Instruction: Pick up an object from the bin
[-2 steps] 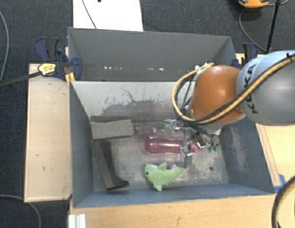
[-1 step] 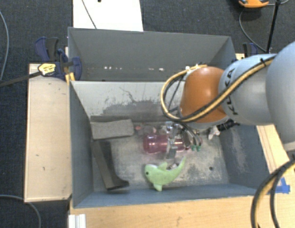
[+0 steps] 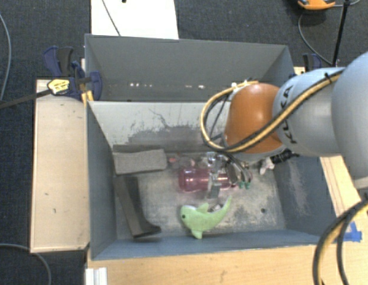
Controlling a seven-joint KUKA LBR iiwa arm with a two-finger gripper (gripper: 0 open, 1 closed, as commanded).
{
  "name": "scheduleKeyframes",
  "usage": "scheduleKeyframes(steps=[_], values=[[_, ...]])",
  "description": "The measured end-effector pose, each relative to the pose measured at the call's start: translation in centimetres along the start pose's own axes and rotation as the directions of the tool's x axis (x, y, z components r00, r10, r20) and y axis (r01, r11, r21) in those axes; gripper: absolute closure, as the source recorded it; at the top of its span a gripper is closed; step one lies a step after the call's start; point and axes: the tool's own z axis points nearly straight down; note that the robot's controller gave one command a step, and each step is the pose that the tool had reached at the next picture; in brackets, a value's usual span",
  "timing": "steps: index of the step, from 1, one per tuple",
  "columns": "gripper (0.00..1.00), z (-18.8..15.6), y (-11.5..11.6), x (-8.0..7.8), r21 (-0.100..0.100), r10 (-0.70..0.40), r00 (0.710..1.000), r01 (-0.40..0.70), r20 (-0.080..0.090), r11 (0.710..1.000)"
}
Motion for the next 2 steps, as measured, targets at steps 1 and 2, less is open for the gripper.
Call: scheduleKeyframes(steps=[1,2], values=[[1.0,-12.12,0.39,0.19,0.002,-0.405,0.914,0.405,0.008,0.915],[1.0,-11.87,0.39,0.27,0.0,-0.403,0.915,0.403,0.004,0.915]])
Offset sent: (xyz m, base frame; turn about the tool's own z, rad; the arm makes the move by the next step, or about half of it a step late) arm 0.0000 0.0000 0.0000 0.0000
